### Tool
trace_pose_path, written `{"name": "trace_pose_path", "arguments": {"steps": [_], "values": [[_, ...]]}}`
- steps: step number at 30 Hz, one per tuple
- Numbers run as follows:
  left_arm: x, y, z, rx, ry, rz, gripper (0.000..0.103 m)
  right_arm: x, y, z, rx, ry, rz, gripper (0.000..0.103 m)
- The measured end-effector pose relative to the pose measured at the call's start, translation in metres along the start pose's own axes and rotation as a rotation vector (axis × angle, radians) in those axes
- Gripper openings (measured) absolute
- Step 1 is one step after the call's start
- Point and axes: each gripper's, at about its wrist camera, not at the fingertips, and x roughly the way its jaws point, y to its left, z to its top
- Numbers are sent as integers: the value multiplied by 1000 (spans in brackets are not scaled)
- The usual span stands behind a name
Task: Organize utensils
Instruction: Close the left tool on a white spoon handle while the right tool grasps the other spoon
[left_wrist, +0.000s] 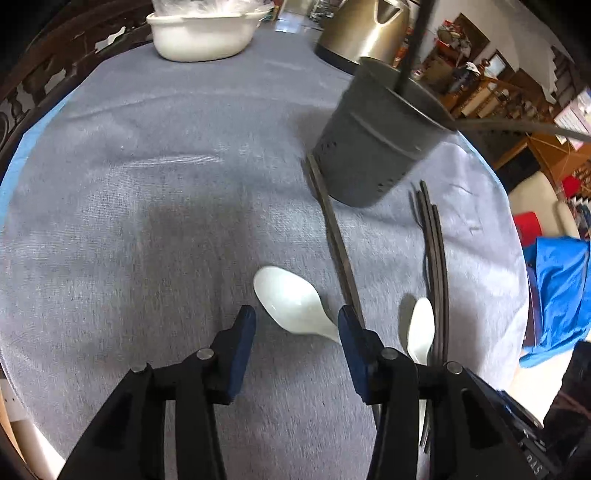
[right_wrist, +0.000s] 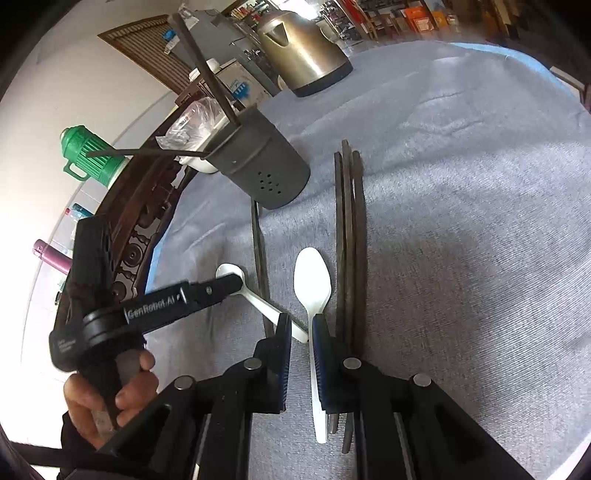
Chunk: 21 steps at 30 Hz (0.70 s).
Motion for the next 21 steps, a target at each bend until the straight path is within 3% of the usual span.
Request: {"name": "trace_pose_path", "arguments": {"steps": [2, 4, 6, 12, 17, 21], "values": [[0, 4, 3, -4, -12, 2, 43, -1, -1, 1, 1, -3, 3, 14], [1, 5, 7, 26, -22, 47, 19, -1, -2, 2, 5, 0, 9, 14], [2, 7, 10, 68, -25, 63, 12, 0, -1, 3, 7, 4, 15, 14], [-1, 18, 17, 120, 7, 5, 9, 11, 7, 20, -1, 11, 24, 17], [-9, 12, 15, 274, 10, 40, 9, 32, 17, 31, -35, 61, -6, 32], [-26, 4, 10, 431, -3, 58, 8, 37, 23, 38, -74, 50, -32, 33]]}}
